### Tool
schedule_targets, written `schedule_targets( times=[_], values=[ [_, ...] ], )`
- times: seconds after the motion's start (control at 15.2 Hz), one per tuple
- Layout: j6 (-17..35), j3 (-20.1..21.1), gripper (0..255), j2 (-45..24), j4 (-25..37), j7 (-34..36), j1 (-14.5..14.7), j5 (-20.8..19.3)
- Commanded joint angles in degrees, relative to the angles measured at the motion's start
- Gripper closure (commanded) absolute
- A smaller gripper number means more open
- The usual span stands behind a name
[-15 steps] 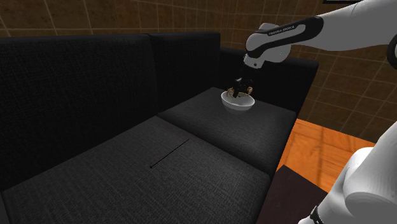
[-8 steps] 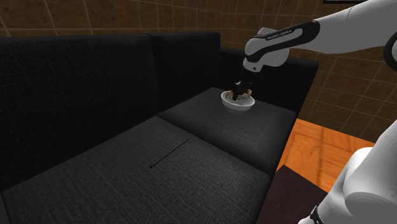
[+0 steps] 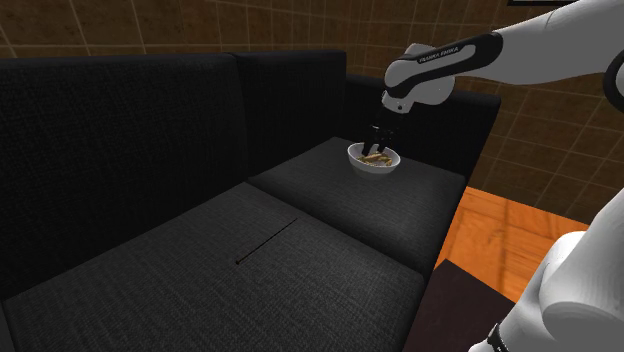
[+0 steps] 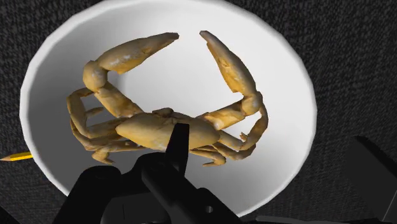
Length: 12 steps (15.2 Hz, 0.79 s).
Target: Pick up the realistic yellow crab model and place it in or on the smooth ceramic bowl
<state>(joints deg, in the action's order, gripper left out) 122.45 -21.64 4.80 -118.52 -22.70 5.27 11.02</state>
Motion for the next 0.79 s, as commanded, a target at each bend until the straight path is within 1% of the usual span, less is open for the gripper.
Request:
schedule_targets(
  times=[0.0, 0.2, 0.73],
  values=[
    [-1.8, -0.1, 0, 0.8, 1.0, 0.4, -0.1, -0.5],
    [-6.8, -0.2, 0, 2.8, 4.2, 1.2, -0.5, -1.8],
    [-6.7, -0.2, 0, 2.8, 4.2, 1.2, -0.5, -1.8]
  ],
)
